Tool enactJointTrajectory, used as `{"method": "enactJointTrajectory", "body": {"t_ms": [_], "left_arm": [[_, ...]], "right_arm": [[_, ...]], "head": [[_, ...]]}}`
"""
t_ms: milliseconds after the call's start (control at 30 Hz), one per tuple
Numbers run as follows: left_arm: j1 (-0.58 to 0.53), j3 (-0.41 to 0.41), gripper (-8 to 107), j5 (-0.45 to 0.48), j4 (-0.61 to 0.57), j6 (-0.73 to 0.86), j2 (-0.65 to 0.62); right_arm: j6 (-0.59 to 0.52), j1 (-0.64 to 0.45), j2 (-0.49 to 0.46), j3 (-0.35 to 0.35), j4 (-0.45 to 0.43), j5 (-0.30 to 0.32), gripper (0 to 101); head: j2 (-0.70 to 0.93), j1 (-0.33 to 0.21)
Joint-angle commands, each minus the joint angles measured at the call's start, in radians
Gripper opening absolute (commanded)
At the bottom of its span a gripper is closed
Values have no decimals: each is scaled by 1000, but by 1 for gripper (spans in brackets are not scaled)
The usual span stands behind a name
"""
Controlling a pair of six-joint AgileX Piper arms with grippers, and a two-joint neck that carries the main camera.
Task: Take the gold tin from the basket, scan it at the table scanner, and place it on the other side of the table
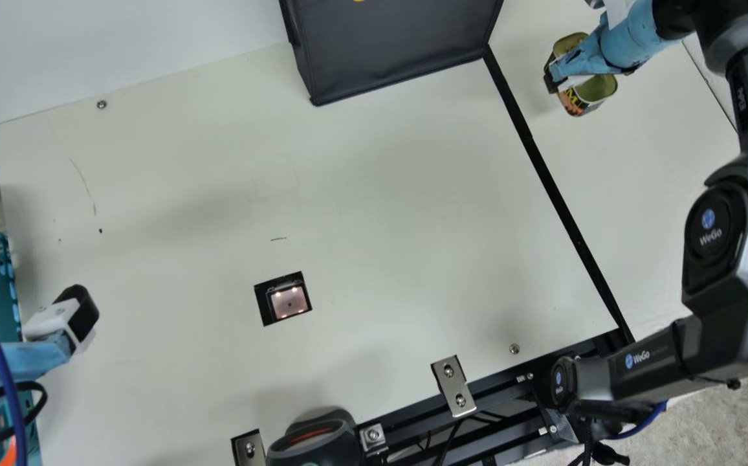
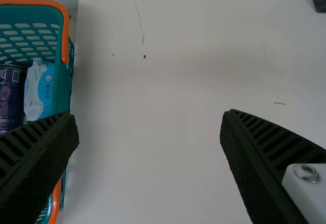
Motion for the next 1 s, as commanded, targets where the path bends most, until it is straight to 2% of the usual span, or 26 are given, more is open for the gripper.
{"method": "enactJointTrajectory", "body": {"t_ms": [0,233,500,700,967], "left_arm": [[0,0,90,0,0,0,0],[0,0,90,0,0,0,0],[0,0,90,0,0,0,0],[0,0,90,0,0,0,0],[0,0,90,0,0,0,0]], "right_arm": [[2,-1,40,-61,-3,10,0],[10,14,138,-182,-16,35,0],[44,47,226,-269,-53,38,0],[65,62,271,-300,-83,25,0],[75,56,303,-299,-85,-15,0]], "head": [[-2,-29],[-2,-29],[-2,-29],[-2,-29],[-2,-29]]}}
